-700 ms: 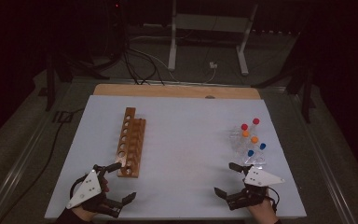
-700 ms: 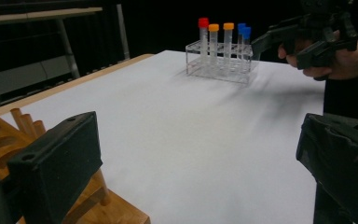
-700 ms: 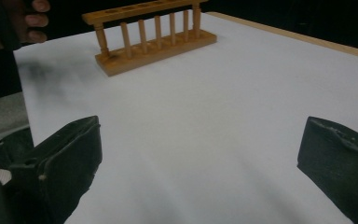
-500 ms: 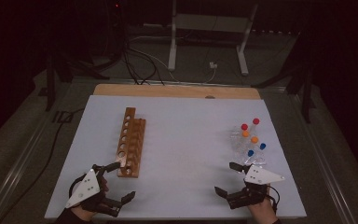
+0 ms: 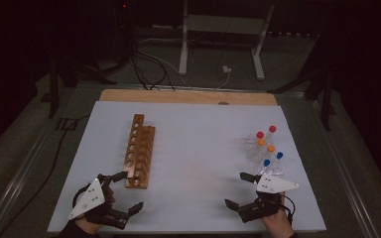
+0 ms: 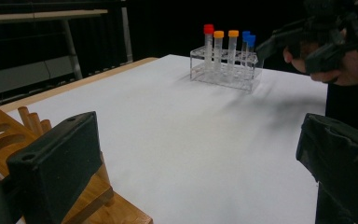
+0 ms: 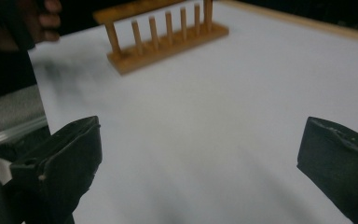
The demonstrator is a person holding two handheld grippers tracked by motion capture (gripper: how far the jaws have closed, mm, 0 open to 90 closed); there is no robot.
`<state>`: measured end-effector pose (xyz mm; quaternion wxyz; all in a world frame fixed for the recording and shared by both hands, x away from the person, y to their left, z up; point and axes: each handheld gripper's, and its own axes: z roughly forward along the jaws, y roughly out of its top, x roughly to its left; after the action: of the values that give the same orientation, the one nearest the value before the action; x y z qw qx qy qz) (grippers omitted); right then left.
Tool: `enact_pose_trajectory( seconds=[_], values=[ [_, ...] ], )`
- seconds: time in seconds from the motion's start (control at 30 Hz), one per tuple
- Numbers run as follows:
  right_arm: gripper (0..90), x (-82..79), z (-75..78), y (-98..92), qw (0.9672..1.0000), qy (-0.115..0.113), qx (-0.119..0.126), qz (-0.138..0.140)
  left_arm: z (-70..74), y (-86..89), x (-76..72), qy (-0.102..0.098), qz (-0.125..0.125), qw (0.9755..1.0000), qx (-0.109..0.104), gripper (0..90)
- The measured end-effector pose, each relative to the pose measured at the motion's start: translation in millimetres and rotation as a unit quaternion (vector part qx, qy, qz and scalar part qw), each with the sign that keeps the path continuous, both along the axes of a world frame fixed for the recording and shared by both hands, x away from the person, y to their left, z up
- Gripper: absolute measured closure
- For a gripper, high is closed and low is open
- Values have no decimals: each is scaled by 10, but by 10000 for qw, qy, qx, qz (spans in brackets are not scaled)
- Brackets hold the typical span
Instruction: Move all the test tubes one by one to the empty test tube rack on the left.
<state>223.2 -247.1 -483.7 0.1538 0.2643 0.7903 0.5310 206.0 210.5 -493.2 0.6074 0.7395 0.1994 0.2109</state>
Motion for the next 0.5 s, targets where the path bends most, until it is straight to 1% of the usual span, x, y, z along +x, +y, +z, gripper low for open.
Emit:
enact_pose_trajectory(
  seconds=[0.03, 0.07, 0.1, 0.13, 0.2, 0.23, 0.27, 0.3, 0.43, 0.47, 0.5],
  values=[
    [0, -30, 91, -3, 9999, -128, 54, -60, 0, 2, -3, 4, 1, 10000, -4, 7],
    [0, -43, 132, -7, 9997, -186, 84, -104, 2, 4, -6, -2, 12, 10000, -14, 7],
    [0, -43, 132, -7, 9997, -186, 84, -104, 6, 6, -8, -7, 10, 10000, -27, 7],
    [0, -65, 200, -20, 9993, -296, 102, -217, 8, 6, -10, -8, 12, 10000, -44, 7],
    [0, -77, 256, -41, 9986, -385, 132, -336, 7, 5, -11, -3, 6, 10000, -21, 7],
    [0, -77, 256, -41, 9986, -385, 132, -336, 6, 4, -11, -4, 1, 10000, -11, 7],
    [0, -85, 287, -53, 9980, -439, 152, -420, 7, 4, -12, -6, 1, 10000, -10, 7],
    [0, -91, 345, -85, 9969, -538, 161, -555, 9, 3, -12, -13, -4, 10000, -18, 7],
    [5, -81, 394, -141, 9944, -639, 169, -822, 8, 2, -11, -13, 16, 10000, -12, 7],
    [5, -80, 402, -157, 9937, -655, 204, -883, 9, 3, -12, -29, 19, 10000, -16, 7],
    [5, -80, 402, -157, 9937, -655, 204, -883, 12, 4, -12, -29, 4, 10000, -32, 7]
  ],
)
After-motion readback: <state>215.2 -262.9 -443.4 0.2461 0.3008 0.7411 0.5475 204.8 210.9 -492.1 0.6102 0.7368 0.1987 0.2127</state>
